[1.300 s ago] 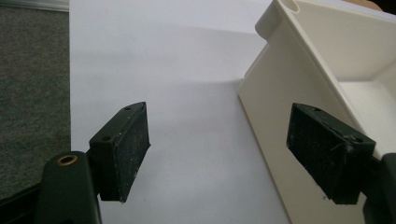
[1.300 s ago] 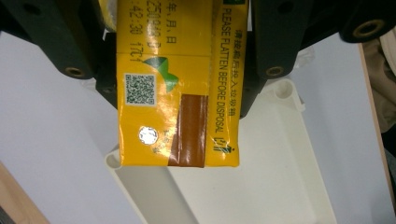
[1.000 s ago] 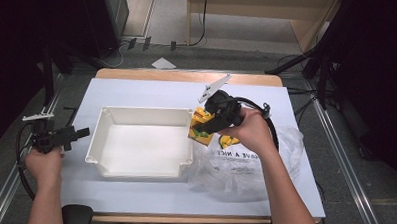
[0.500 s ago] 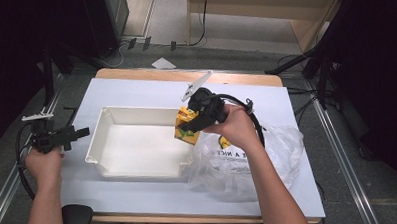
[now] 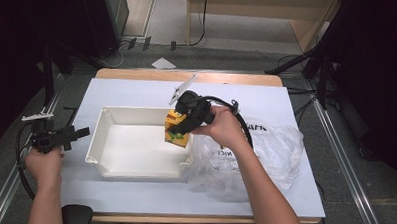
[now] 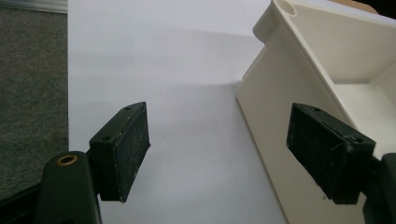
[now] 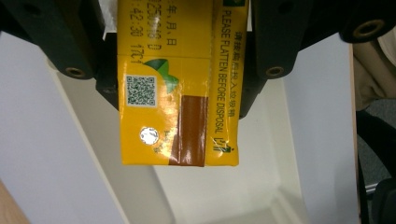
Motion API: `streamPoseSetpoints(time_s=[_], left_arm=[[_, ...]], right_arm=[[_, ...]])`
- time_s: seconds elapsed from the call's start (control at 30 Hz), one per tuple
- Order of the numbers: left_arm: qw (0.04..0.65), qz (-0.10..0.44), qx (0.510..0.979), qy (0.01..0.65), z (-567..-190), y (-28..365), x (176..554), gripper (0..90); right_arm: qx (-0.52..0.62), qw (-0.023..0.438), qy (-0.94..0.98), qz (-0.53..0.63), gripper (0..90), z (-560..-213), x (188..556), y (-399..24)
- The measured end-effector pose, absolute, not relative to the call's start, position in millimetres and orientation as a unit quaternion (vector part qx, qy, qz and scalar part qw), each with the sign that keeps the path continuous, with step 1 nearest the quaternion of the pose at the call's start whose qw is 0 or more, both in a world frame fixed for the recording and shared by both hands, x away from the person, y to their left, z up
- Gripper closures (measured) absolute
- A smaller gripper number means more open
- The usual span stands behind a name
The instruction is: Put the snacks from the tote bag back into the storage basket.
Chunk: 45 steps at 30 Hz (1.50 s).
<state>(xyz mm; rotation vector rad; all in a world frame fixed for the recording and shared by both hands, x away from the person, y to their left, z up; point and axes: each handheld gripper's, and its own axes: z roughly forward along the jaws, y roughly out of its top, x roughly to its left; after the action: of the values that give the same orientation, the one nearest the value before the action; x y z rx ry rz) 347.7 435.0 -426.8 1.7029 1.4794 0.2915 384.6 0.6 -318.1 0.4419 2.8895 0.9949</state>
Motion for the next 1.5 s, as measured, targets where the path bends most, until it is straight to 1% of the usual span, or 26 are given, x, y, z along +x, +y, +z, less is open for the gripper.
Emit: streamPoseSetpoints(time_s=[0.33, 0.67, 1.0, 1.5], left_arm=[[0.421, 0.115, 0.680, 0.589, -427, 434, 348, 22.4], [0.422, 0.114, 0.680, 0.589, -427, 434, 348, 22.3], [0.422, 0.113, 0.681, 0.588, -427, 434, 348, 22.4], [0.422, 0.113, 0.679, 0.590, -427, 434, 348, 22.4]], right_arm=[[0.131, 0.012, 0.944, 0.302, 53.5, -334, 391, 23], [0.115, 0.012, 0.951, 0.288, 53.4, -351, 398, 40], [0.112, 0.002, 0.948, 0.297, 53.4, -366, 403, 54], [0.085, -0.008, 0.951, 0.296, 53.3, -379, 402, 81]])
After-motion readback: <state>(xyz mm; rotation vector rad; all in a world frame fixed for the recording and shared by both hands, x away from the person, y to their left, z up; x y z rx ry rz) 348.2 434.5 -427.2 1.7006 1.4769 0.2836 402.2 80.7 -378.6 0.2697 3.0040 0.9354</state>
